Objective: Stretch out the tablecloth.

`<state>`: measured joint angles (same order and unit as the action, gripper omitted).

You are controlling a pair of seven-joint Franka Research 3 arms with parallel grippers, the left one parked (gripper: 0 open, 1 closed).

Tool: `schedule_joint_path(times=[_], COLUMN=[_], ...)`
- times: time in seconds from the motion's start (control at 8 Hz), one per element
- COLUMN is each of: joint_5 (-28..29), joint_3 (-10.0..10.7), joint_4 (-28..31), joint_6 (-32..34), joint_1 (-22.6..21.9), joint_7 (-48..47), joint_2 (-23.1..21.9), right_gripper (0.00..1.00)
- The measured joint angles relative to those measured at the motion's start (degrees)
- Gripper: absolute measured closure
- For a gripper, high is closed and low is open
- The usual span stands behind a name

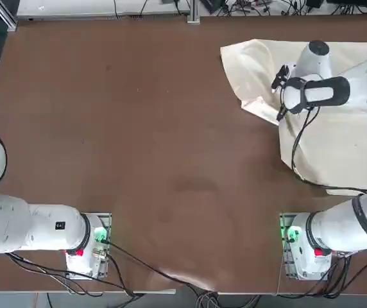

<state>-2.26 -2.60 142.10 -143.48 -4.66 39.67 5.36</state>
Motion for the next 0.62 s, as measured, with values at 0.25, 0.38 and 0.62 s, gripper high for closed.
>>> schedule_joint_path(times=[0.25, 0.38, 0.62], joint_5=[0.0, 0.0, 0.0], joint_3=[0.2, 0.2, 0.2], joint_4=[-5.1, -7.5, -12.6], joint_6=[6.1, 7.2, 8.7], joint_1=[5.2, 7.0, 10.4], joint_7=[2.0, 3.5, 4.7], joint_2=[-0.2, 0.5, 4.1], right_gripper=[0.91, 0.91, 0.91])
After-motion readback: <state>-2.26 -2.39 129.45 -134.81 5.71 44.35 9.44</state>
